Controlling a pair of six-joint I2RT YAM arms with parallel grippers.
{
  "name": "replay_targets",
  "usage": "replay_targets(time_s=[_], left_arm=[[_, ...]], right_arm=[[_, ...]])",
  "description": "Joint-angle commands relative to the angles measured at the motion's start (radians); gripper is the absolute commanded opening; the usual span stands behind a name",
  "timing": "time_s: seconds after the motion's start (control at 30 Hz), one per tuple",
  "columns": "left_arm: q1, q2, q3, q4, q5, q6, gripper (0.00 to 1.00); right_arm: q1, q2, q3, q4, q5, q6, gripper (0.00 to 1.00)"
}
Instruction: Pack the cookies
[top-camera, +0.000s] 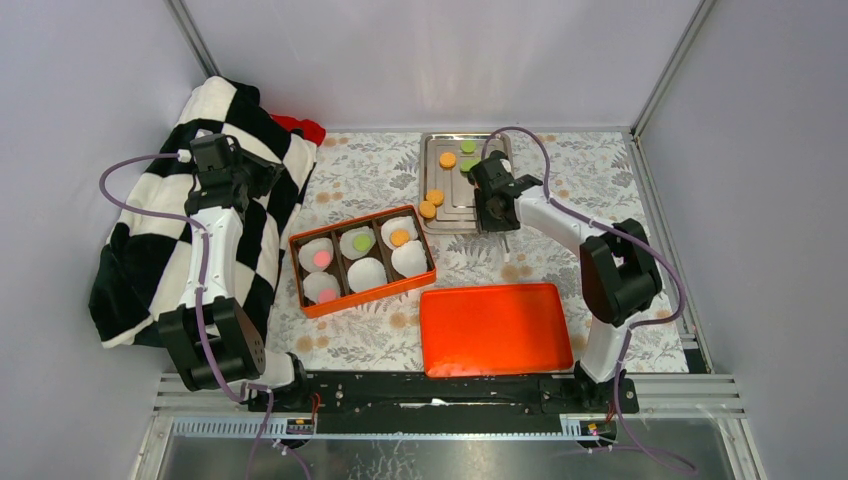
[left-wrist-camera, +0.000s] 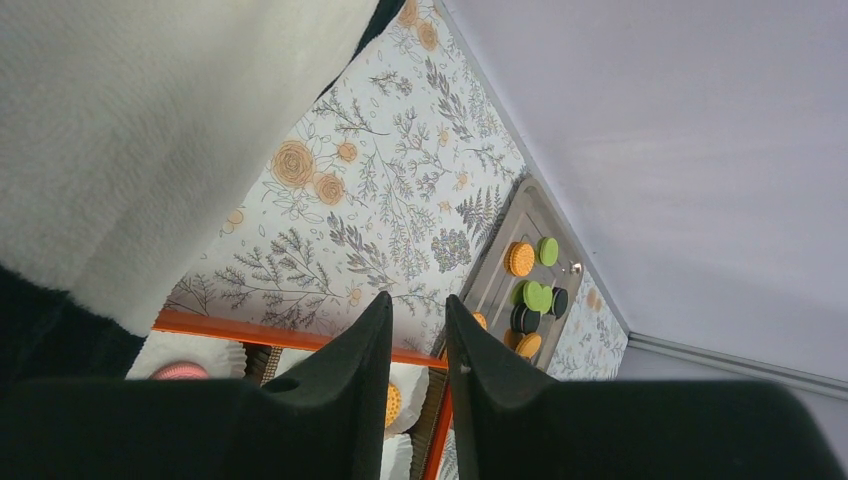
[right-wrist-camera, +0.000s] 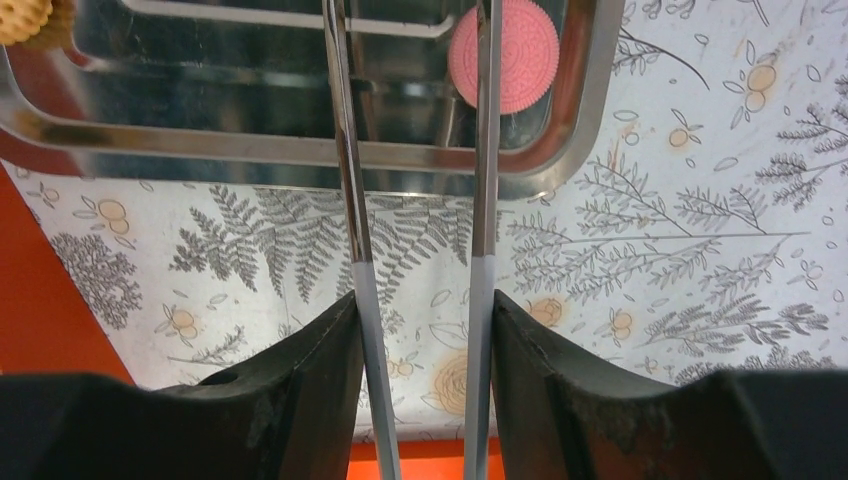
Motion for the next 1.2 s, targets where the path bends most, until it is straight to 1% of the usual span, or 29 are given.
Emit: replay_targets(time_s=[0.0, 0.4, 0.57, 0.73, 0.83, 0.9, 0.93, 1.0, 1.17], left_arm=[[-0.005, 0.008, 0.003, 0.035, 0.016, 0.009, 0.31], [-0.004, 0.003, -0.003, 0.037, 0.022, 0.015, 0.31], [-0.004, 0.002, -0.009, 0.036, 0.026, 0.015, 0.31], [-0.005, -0.005, -0.007, 0.035, 0.025, 0.016, 0.31], [-0.005, -0.010, -0.005, 0.034, 0.024, 0.015, 0.31], [-0.004, -0.010, -0.005, 0.034, 0.023, 0.013, 0.31], [-0.005, -0.010, -0.005, 0.034, 0.022, 0.011, 0.31], [-0.004, -0.009, -0.004, 0.032, 0.024, 0.009, 0.30], [-0.006, -0.011, -0.004, 0.031, 0.023, 0.008, 0.30]], right_arm=[[-0.025, 0.038, 0.065, 0.026, -0.045, 0.022, 0.52], [-0.054, 0.133, 0.170, 0.018, -0.050, 0.038, 0.53], [-0.061, 0.156, 0.201, 0.020, -0.054, 0.037, 0.52], [-0.062, 0.148, 0.225, 0.021, -0.068, 0.035, 0.41], [-0.062, 0.087, 0.190, 0.048, -0.095, 0.035, 0.25], [-0.060, 0.040, 0.165, 0.062, -0.124, 0.038, 0.20], [-0.058, 0.016, 0.154, 0.064, -0.139, 0.042, 0.18], [-0.047, -0.034, 0.128, 0.073, -0.165, 0.049, 0.18], [0.014, -0.135, 0.097, 0.050, -0.163, 0.043, 0.18]])
